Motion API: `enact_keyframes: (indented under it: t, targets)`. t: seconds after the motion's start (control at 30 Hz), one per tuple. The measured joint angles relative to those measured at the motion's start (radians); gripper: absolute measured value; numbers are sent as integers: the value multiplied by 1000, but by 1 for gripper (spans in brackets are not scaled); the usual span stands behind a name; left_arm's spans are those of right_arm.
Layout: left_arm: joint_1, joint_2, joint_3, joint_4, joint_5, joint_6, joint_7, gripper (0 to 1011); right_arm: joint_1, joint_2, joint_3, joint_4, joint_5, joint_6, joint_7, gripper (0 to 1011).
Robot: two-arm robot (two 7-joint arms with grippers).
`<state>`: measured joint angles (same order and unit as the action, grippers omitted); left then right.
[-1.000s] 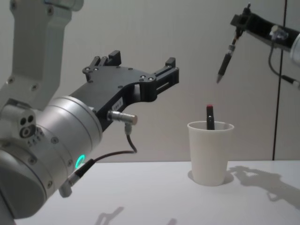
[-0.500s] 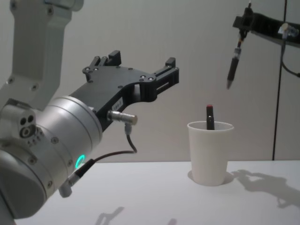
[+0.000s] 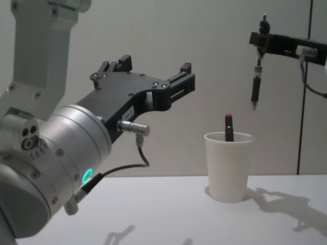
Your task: Place the pen into the pen holder.
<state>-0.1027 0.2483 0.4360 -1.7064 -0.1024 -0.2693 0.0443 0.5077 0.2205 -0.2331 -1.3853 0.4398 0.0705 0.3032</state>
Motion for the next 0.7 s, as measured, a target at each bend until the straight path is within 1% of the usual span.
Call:
enact_keyframes:
  t: [0.07, 0.27, 0.47, 0.7]
  targets:
    - [0, 0, 0, 0, 0, 0, 0, 1001, -8, -2, -8, -4, -25, -27, -9, 133]
    - [0, 0, 0, 0, 0, 0, 0, 1001, -19, -10, -22, -1, -58, -67, -21, 133]
    - [0, 0, 0, 0, 0, 0, 0, 1001, -20, -19, -32, 24, -72, -101, -27, 133]
    - [0, 0, 0, 0, 0, 0, 0, 1001, -11, -36, -44, 79, -88, -144, -37, 133]
